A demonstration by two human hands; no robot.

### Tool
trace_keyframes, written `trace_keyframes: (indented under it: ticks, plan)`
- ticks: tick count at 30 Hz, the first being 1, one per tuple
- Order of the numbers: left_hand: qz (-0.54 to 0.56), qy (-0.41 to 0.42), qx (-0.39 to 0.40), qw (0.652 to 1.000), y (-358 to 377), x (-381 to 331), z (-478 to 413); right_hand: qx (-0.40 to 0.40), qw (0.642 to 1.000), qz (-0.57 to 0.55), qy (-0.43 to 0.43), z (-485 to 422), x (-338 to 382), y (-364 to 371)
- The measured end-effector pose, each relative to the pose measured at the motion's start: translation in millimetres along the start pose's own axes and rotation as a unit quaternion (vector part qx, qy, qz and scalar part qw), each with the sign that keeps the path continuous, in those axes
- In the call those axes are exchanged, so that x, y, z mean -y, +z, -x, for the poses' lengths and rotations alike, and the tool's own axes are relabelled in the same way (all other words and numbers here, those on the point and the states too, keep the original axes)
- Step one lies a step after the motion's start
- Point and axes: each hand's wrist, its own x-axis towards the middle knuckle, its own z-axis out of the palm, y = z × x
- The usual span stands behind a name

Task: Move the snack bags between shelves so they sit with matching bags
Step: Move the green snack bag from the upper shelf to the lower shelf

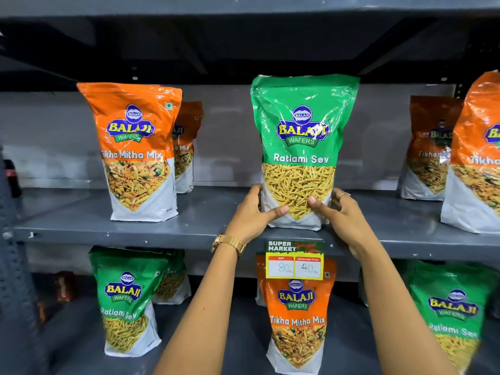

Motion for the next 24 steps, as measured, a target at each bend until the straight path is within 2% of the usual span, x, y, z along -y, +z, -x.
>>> trace_keyframes:
  ticks: [4,9,12,21,24]
  plan:
    - [-0.038,0.051,-0.039,0.997,-7,-11,38,-0.037,0.999,-0.005,-0.009,40,19,14]
    - [0.011,0.094,-0.094,0.991,-21,-21,95,-0.046,0.997,-0.014,-0.067,95,46,33]
    - [0.040,0.104,-0.093,0.989,-29,-24,130,-0.040,0.996,-0.026,-0.080,126,52,43]
    - [0.027,0.031,-0.083,0.996,-41,43,202,0.007,0.999,-0.035,-0.027,187,-6,87]
    - [0.007,-0.019,-0.075,0.997,-36,82,223,0.041,0.999,0.013,0.011,200,-44,101]
